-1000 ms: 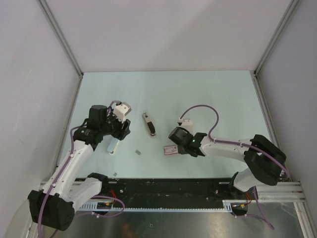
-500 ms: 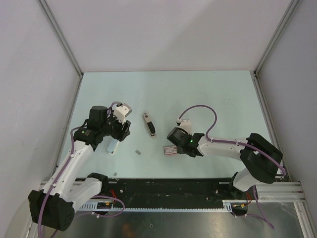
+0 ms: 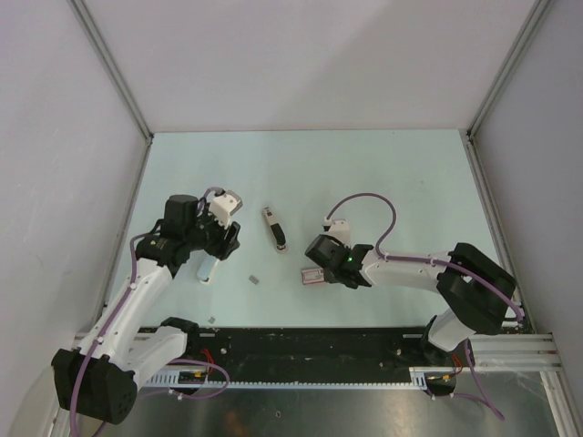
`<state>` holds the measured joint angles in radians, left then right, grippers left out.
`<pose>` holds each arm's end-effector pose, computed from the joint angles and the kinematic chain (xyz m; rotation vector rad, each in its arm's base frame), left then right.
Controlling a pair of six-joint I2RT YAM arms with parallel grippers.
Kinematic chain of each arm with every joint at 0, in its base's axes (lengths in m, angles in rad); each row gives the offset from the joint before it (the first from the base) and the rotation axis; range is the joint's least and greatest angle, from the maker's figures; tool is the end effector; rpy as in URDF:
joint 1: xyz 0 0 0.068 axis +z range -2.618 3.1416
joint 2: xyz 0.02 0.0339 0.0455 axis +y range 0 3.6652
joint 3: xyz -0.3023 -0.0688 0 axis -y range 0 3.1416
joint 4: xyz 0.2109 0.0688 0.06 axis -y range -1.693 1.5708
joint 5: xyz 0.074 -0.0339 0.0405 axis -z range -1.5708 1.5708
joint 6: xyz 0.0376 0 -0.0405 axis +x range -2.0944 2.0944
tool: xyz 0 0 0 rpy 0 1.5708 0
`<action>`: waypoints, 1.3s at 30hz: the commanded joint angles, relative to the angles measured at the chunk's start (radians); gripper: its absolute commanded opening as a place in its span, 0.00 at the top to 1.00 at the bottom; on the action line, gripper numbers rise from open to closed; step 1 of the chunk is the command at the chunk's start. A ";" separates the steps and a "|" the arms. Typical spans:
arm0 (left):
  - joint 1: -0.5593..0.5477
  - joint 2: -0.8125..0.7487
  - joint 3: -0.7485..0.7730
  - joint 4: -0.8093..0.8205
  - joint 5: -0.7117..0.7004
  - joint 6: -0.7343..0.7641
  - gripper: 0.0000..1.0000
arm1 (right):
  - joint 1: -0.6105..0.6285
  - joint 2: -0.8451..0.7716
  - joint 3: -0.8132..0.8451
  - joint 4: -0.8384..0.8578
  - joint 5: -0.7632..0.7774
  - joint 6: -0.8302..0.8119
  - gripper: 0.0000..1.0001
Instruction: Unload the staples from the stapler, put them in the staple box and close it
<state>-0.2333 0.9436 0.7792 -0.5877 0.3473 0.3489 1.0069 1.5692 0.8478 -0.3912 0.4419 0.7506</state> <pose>0.1336 -0.0449 0.3082 0.8225 2.1392 -0.3429 0.1554 0.2156 0.2247 -0.1908 2.5113 0.0911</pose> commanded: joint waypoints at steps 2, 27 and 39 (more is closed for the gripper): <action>0.005 -0.014 -0.014 0.009 0.032 0.011 0.41 | 0.003 0.014 0.037 0.003 0.047 -0.002 1.00; 0.005 -0.017 -0.020 0.010 0.043 0.008 0.41 | 0.019 -0.042 0.016 0.012 0.086 -0.012 1.00; 0.005 -0.018 -0.018 0.009 0.046 0.007 0.41 | 0.014 -0.031 0.000 0.016 0.080 -0.019 1.00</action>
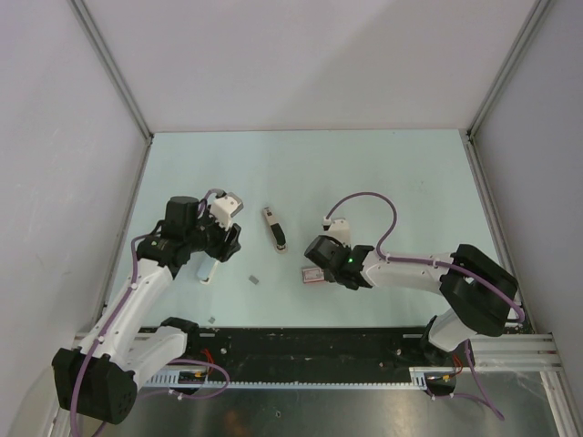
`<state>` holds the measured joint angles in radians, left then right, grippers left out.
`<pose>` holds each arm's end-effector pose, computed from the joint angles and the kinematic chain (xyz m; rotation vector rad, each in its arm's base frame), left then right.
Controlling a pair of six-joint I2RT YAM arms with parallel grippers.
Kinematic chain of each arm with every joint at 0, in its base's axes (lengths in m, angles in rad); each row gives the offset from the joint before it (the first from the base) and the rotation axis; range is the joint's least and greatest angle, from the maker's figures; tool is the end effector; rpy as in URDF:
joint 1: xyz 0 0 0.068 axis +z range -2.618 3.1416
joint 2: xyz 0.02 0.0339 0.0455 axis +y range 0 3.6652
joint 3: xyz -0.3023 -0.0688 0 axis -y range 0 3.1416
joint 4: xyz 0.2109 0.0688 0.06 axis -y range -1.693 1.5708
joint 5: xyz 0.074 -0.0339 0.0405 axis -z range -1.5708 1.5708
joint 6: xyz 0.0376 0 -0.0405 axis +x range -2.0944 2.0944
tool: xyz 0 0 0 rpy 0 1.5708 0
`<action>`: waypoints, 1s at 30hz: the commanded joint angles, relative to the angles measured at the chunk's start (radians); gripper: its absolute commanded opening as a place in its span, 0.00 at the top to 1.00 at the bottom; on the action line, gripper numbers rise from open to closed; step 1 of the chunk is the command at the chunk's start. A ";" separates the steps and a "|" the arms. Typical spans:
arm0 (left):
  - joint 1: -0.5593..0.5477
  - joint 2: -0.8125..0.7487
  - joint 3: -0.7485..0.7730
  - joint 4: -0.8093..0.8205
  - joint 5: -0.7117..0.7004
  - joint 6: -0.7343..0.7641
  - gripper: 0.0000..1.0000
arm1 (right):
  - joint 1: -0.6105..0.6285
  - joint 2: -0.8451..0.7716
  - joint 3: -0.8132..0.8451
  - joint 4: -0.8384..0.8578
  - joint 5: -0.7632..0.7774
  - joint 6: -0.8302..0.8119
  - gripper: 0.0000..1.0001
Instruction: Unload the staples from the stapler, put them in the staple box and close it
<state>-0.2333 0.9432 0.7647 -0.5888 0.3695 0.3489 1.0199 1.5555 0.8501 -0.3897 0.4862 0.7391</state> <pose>0.1323 -0.0454 0.3041 0.8335 2.1468 -0.3720 0.1531 0.2157 0.2294 -0.1988 2.4684 0.0709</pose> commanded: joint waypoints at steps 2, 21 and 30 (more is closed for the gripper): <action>0.005 -0.018 -0.005 0.011 0.025 0.007 0.41 | -0.001 -0.017 -0.004 0.015 0.037 -0.009 1.00; 0.005 -0.015 -0.004 0.011 0.030 0.007 0.41 | -0.023 0.001 -0.024 0.036 0.013 -0.019 1.00; 0.005 -0.017 -0.004 0.010 0.030 0.007 0.41 | -0.017 0.000 -0.024 0.042 0.006 -0.023 1.00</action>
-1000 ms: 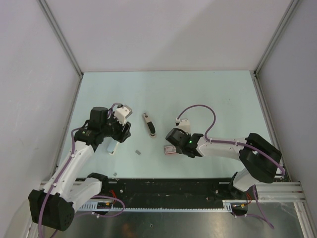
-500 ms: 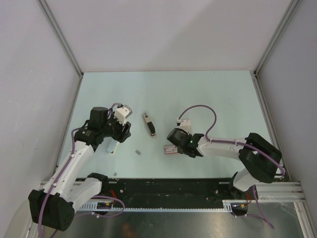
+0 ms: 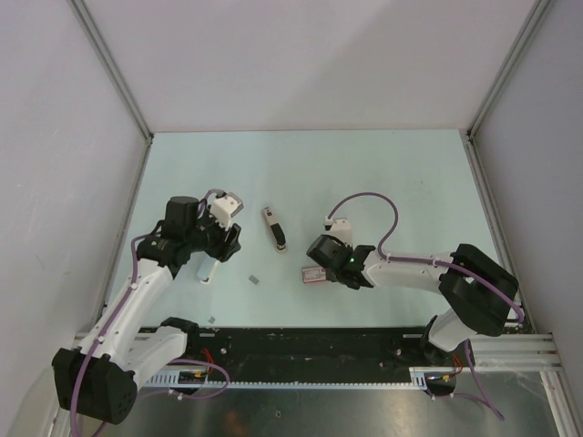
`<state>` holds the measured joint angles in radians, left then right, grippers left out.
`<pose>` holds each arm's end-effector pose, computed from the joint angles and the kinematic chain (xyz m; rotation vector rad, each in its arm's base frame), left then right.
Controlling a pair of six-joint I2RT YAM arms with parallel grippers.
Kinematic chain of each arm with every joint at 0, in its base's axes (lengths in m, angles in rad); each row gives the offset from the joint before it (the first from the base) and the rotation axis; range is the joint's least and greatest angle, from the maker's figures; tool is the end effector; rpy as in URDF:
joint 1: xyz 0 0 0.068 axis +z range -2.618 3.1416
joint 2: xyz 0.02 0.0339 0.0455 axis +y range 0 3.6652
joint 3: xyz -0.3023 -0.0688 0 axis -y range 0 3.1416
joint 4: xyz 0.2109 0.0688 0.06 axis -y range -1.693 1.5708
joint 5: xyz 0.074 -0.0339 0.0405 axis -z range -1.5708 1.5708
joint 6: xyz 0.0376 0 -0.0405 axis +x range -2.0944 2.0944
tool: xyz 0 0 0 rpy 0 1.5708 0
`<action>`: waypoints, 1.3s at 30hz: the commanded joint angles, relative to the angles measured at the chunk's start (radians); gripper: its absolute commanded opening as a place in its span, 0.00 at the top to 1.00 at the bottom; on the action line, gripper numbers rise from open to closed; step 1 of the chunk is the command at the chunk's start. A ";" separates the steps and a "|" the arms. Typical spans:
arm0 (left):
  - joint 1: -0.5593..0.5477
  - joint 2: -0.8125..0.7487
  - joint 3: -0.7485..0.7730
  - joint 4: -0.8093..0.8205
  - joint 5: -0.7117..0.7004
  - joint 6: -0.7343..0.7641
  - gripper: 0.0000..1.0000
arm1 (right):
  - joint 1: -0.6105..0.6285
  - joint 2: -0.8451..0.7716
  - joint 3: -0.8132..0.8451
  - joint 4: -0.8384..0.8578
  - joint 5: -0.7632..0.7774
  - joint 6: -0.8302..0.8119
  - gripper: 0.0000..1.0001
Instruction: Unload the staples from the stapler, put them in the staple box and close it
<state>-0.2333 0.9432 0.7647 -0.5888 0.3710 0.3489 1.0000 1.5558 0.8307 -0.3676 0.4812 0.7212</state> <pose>0.1323 -0.0454 0.3041 0.8341 2.1463 -0.3737 0.1565 0.2115 0.2255 -0.1972 2.4700 0.0614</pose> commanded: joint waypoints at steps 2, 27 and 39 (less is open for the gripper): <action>0.004 -0.020 -0.004 0.011 0.028 0.007 0.41 | 0.003 0.002 -0.005 0.019 0.011 -0.005 1.00; 0.005 -0.034 -0.009 0.009 0.024 0.014 0.41 | 0.013 0.023 -0.005 0.001 -0.003 0.016 1.00; 0.005 -0.034 -0.010 0.007 0.021 0.020 0.41 | 0.013 0.021 -0.007 -0.005 -0.001 0.018 0.98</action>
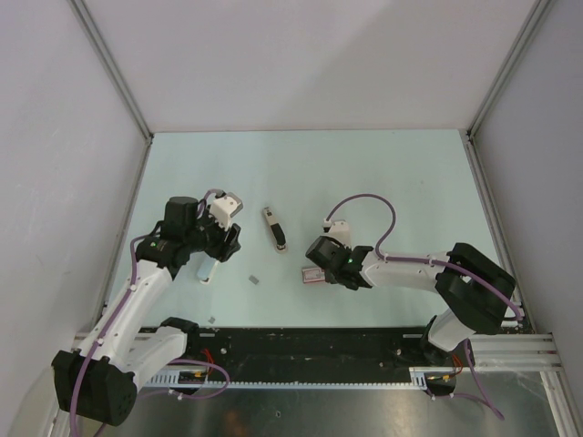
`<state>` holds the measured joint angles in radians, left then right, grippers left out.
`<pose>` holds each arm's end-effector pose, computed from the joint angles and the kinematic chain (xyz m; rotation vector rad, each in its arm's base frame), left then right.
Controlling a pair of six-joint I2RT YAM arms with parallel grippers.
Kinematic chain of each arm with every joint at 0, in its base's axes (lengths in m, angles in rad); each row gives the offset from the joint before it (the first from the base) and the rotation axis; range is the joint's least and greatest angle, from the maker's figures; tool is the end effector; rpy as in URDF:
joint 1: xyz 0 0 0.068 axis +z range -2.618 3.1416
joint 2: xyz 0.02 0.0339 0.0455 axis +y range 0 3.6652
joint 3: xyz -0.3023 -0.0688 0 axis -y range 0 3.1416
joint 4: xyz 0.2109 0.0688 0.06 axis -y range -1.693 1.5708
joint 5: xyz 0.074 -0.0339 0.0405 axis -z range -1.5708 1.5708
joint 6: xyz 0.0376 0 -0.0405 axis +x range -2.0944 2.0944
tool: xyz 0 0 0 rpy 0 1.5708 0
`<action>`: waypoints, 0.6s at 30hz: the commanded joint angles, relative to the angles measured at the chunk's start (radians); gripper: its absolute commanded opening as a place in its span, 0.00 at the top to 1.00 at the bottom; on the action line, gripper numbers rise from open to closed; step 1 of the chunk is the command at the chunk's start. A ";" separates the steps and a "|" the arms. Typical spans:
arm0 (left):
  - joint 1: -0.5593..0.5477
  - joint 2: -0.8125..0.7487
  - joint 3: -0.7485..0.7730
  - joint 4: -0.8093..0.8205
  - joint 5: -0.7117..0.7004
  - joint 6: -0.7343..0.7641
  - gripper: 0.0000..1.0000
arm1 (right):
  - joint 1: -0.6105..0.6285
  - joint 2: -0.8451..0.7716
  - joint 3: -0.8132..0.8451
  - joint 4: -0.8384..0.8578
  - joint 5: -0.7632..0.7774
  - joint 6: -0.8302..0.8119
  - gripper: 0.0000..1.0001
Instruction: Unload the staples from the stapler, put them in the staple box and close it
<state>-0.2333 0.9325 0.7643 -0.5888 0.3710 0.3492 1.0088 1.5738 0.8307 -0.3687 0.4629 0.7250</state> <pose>0.1302 -0.0450 0.3052 0.8333 2.1360 -0.3711 0.1552 0.2149 0.2208 -0.2172 2.4934 0.0639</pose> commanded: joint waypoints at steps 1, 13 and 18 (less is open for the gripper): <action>0.005 -0.024 -0.010 0.007 0.022 0.020 0.41 | 0.005 0.001 -0.009 -0.004 0.017 0.014 0.96; 0.005 -0.023 -0.007 0.003 0.021 0.020 0.41 | 0.005 -0.012 -0.010 0.003 0.013 0.008 0.75; 0.005 -0.021 -0.006 0.003 0.024 0.020 0.41 | 0.006 -0.029 -0.010 0.007 0.011 0.001 0.70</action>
<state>-0.2333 0.9321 0.7643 -0.5892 0.3710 0.3496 1.0088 1.5738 0.8265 -0.3683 0.4622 0.7242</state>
